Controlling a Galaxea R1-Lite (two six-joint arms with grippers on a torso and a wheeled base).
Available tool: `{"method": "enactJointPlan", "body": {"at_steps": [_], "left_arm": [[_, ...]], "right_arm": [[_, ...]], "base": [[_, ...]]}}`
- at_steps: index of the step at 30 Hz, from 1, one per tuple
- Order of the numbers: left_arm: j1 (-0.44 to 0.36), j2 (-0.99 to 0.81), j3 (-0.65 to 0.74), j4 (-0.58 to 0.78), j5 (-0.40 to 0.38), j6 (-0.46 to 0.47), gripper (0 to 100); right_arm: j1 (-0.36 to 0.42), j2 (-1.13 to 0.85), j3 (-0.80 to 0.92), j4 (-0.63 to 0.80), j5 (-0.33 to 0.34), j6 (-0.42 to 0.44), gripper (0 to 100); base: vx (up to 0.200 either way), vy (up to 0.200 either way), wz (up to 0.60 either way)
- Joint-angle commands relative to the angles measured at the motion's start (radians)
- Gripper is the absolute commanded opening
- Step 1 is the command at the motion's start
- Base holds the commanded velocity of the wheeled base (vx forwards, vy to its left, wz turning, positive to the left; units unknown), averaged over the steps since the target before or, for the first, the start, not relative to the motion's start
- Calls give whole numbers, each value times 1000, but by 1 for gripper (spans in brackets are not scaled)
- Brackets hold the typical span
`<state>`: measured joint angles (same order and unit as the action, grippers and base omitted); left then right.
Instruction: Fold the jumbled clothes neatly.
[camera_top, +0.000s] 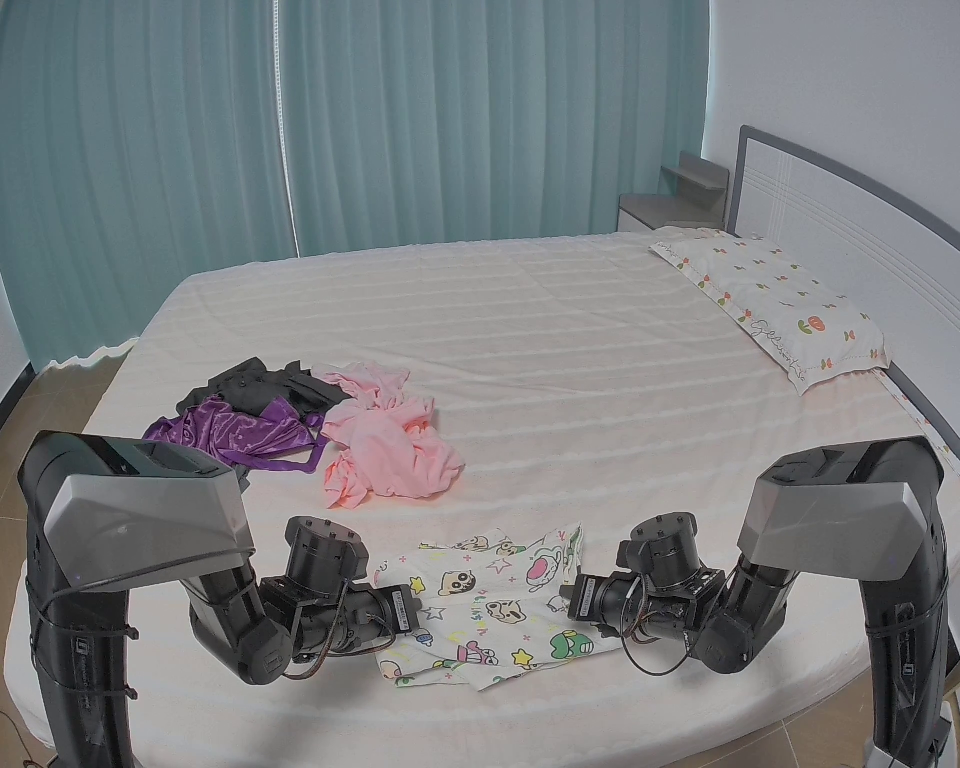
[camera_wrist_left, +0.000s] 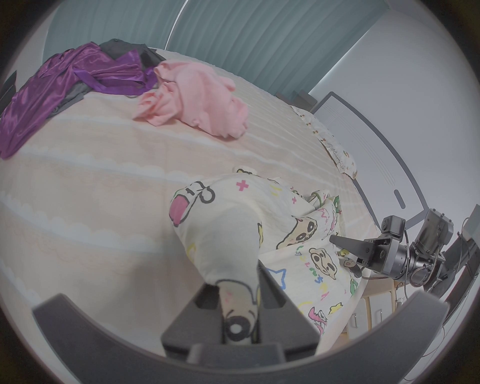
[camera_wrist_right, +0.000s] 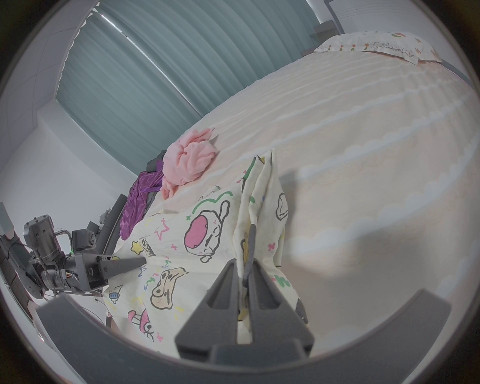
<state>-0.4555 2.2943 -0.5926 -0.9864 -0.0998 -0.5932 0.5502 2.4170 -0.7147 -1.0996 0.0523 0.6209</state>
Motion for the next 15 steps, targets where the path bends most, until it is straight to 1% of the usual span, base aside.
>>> {"method": "enactJointPlan", "body": {"at_steps": [1,13,15], "left_arm": [[1,-6,5,0,0,0,0],[1,1,4,0,0,-4,0],[3,2,4,0,2,-17,0]], "right_arm": [[4,-6,0,0,0,0,0],[2,-6,1,0,-2,0,0],[2,-4,4,0,-16,-1,0]], "base": [[0,200,0],[0,200,0],[0,200,0]]}}
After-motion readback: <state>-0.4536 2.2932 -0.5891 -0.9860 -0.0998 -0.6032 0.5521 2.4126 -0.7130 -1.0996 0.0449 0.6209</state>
